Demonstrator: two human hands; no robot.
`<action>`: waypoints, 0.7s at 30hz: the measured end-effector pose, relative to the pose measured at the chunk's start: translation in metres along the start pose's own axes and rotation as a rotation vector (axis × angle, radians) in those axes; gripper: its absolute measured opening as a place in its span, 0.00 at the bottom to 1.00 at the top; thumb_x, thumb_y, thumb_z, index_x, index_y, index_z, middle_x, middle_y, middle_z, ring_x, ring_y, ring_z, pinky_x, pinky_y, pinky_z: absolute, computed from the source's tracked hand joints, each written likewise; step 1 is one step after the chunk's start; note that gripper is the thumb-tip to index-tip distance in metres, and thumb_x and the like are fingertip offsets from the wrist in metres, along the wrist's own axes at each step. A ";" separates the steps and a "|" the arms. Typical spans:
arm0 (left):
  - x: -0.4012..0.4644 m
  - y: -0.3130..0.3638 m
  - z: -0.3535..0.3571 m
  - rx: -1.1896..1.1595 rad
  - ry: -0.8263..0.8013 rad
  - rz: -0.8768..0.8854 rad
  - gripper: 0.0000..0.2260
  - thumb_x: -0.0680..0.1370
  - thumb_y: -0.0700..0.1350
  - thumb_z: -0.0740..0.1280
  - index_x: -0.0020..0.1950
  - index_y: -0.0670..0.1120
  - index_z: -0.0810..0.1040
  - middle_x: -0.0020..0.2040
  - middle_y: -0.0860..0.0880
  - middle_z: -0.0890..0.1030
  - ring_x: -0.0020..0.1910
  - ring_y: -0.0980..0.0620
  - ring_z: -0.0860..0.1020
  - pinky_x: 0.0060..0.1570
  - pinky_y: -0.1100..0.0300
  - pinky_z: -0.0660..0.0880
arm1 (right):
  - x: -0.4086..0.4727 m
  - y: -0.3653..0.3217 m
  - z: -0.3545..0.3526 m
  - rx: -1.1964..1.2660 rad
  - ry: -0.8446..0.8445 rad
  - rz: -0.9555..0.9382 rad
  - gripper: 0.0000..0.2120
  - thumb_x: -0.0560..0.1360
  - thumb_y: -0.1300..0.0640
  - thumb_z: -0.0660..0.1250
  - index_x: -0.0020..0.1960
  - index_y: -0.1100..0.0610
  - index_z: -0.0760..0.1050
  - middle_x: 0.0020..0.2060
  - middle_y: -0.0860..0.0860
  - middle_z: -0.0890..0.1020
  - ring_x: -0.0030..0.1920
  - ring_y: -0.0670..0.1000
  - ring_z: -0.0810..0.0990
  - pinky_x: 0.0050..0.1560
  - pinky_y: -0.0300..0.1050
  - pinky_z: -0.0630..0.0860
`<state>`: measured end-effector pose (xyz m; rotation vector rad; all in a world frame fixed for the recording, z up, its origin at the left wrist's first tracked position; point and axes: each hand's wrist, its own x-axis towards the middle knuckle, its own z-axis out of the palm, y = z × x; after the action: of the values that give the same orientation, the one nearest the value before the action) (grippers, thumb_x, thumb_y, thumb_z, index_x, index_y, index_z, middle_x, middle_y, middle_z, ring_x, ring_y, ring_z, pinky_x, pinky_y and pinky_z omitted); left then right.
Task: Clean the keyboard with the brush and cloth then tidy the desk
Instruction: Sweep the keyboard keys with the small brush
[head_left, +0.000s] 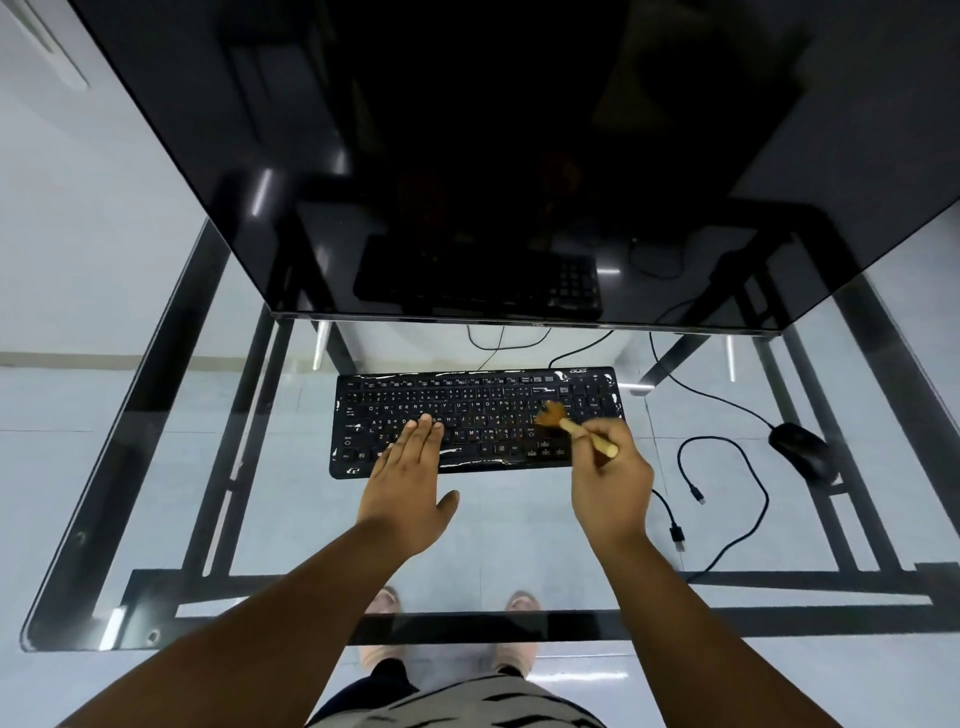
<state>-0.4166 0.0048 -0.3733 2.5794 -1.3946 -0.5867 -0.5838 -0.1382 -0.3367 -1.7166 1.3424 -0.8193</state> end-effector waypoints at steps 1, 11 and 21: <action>0.000 0.002 -0.001 0.000 0.000 -0.009 0.36 0.79 0.58 0.59 0.79 0.48 0.43 0.80 0.51 0.42 0.78 0.51 0.41 0.74 0.54 0.44 | 0.002 -0.002 0.001 0.052 -0.048 -0.020 0.04 0.76 0.59 0.68 0.45 0.50 0.76 0.32 0.46 0.81 0.29 0.47 0.75 0.31 0.44 0.72; 0.001 0.014 0.002 0.063 0.059 -0.073 0.36 0.78 0.58 0.58 0.79 0.47 0.45 0.80 0.50 0.46 0.78 0.50 0.45 0.76 0.51 0.47 | 0.002 0.009 -0.004 0.159 -0.146 0.064 0.02 0.78 0.59 0.66 0.49 0.53 0.75 0.37 0.47 0.83 0.32 0.46 0.76 0.37 0.37 0.71; 0.009 0.030 0.008 0.048 0.055 -0.006 0.36 0.78 0.57 0.59 0.79 0.47 0.44 0.80 0.50 0.42 0.78 0.51 0.43 0.76 0.51 0.45 | 0.003 0.024 -0.024 0.123 -0.184 0.051 0.04 0.76 0.61 0.68 0.46 0.52 0.77 0.32 0.51 0.82 0.27 0.48 0.72 0.29 0.44 0.69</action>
<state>-0.4386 -0.0188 -0.3731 2.6168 -1.4004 -0.4852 -0.6146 -0.1485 -0.3466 -1.6135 1.1830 -0.6829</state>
